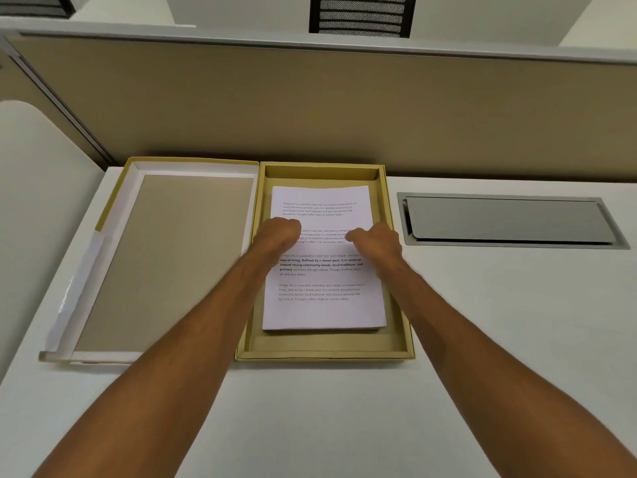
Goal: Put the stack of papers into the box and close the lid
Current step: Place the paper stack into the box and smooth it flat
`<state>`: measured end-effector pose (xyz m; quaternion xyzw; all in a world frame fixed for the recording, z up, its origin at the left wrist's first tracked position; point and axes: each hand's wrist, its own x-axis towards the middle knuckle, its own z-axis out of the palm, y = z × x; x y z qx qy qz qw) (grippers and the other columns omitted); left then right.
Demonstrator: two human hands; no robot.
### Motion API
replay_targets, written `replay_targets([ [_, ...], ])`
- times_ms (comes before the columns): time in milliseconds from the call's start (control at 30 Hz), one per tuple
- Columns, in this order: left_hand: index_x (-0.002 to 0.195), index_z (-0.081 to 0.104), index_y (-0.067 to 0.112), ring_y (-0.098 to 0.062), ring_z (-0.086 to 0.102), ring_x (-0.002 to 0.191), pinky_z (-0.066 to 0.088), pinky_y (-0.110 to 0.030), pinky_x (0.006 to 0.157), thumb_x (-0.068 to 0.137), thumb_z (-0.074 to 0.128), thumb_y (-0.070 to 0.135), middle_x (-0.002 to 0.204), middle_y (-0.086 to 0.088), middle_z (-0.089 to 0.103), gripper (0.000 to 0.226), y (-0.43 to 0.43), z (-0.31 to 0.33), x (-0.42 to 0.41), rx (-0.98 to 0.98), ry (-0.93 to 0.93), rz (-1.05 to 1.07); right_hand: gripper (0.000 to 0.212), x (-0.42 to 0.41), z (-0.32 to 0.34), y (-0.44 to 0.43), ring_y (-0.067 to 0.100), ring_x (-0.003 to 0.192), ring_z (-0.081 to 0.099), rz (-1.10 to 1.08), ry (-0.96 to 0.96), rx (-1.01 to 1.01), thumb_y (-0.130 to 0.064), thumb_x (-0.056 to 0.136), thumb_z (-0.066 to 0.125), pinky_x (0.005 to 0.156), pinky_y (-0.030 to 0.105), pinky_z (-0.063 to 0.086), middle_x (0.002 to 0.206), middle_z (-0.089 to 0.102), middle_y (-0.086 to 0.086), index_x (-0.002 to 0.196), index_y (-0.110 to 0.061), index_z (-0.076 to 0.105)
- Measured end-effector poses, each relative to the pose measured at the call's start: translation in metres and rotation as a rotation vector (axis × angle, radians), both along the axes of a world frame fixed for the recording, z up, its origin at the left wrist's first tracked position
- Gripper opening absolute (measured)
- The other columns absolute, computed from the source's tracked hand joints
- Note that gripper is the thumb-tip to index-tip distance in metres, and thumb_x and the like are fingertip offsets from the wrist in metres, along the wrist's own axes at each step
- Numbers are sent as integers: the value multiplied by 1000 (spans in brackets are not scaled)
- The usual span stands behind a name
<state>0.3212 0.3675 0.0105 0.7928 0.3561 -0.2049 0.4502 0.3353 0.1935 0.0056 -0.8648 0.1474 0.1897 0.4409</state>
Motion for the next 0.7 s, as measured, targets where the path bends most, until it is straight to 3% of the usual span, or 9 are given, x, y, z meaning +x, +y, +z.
replay_targets([
  [100,108,52,7,-20,54,74,43,-29,60,92,46,27,85,-3,55,26,-1,-1,-1,-5,-5,-21,17,1,-1,-3,7,61,44,46,-11,-32,-26,91,63,56,27,42,81,51,-3,97,-11,56],
  [200,114,45,8,-13,48,64,41,-27,56,94,55,33,76,3,47,34,-1,0,-6,-20,-36,-27,20,5,-4,-8,7,60,49,126,-37,-87,-28,91,63,53,23,43,80,57,-3,92,-9,57],
  [233,122,44,4,-15,53,69,43,-28,60,94,57,36,82,2,53,44,1,-2,-9,-31,-40,-42,24,7,-5,-9,8,61,52,136,-62,-112,-30,91,63,53,24,46,81,60,-2,95,-6,60],
  [300,148,28,1,-25,62,104,45,-30,75,91,61,44,122,-6,61,79,4,-8,-20,8,-72,-81,32,12,-6,-8,16,72,63,151,-181,-211,-36,91,61,60,30,51,96,68,3,104,-6,62],
  [333,153,19,3,-28,56,122,44,-30,85,86,64,50,142,-8,52,93,4,-10,-29,35,-125,-103,34,16,-6,-6,21,84,66,168,-268,-262,-37,92,59,65,30,52,108,69,6,109,-8,61],
  [400,157,13,13,-31,36,143,38,-39,109,71,67,68,160,-10,31,115,1,-17,-51,83,-233,-195,41,30,-4,3,27,109,62,252,-412,-319,-35,95,57,80,32,48,127,62,11,124,-6,58],
  [467,158,-7,22,-30,0,153,14,-46,122,65,69,75,167,-8,-4,131,-10,-22,-81,171,-237,-363,44,51,-1,14,29,121,54,381,-481,-357,-34,97,54,92,37,46,135,57,14,129,-4,57],
  [567,147,-38,24,-28,-39,143,-11,-49,121,60,65,82,153,-8,-46,146,-26,-32,-117,422,-231,-629,46,84,-4,33,30,123,52,575,-483,-443,-38,99,51,95,38,43,137,55,16,127,-2,60],
  [700,148,-36,18,-35,-45,138,-14,-57,118,61,61,83,148,-14,-51,146,-27,-53,-125,611,-269,-781,50,116,-19,54,27,102,60,733,-424,-524,-48,97,49,83,38,46,120,64,15,111,-3,66],
])
